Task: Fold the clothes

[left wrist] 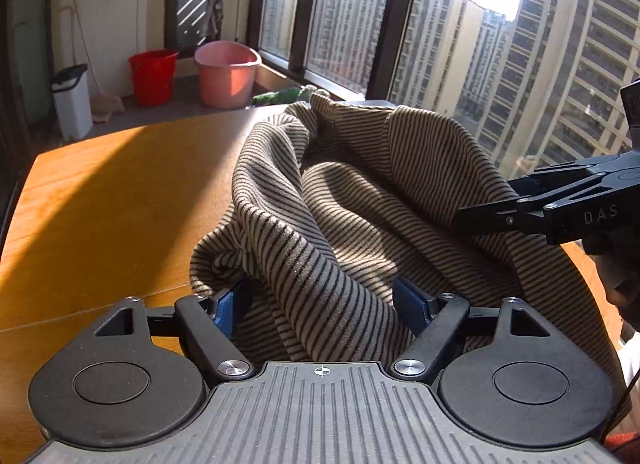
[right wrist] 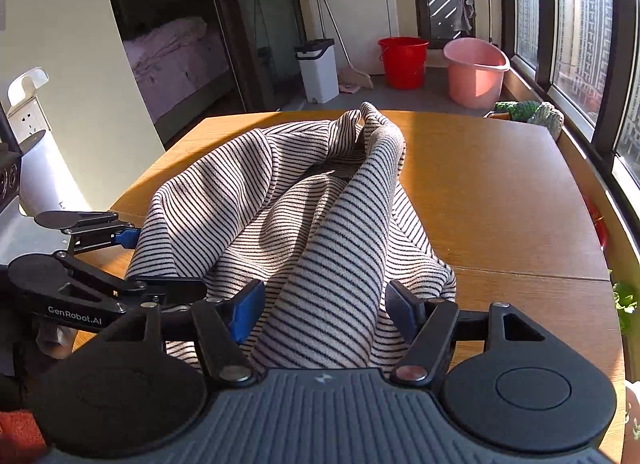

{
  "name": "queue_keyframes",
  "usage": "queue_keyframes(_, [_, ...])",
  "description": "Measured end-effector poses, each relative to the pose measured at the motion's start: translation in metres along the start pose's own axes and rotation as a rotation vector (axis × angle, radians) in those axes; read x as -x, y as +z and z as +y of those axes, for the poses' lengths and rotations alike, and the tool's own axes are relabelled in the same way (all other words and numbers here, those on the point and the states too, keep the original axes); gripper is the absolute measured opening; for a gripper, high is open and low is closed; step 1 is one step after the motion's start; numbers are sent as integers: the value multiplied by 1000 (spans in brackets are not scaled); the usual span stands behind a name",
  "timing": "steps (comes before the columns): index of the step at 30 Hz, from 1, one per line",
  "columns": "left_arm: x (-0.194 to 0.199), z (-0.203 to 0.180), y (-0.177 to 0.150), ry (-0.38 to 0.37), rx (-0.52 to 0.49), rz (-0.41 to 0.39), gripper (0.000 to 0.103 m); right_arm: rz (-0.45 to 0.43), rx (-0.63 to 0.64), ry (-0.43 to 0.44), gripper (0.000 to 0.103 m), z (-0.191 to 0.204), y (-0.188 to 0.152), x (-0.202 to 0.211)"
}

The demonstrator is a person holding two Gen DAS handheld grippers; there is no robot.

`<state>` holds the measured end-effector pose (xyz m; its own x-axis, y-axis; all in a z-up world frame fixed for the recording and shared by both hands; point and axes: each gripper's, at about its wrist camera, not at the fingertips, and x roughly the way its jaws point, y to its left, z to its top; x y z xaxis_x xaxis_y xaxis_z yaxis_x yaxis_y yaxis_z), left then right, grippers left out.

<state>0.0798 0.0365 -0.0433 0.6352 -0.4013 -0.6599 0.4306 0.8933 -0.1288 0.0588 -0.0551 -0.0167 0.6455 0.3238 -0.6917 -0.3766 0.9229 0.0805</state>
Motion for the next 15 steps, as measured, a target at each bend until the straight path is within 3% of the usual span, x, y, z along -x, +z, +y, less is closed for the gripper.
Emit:
queue_keyframes(1, [0, 1, 0, 6, 1, -2, 57, -3, 67, -39, 22, 6, -4, -2])
queue_keyframes(2, [0, 2, 0, 12, 4, -7, 55, -15, 87, -62, 11, 7, -3, 0])
queue_keyframes(9, [6, 12, 1, 49, 26, -43, 39, -327, -22, -196, 10, -35, 58, 43])
queue_keyframes(11, [7, 15, 2, 60, 32, -54, 35, -334, -57, -239, 10, -51, 66, 25])
queue_keyframes(15, [13, 26, 7, 96, 48, -86, 23, -204, -100, -230, 10, -64, 53, -36])
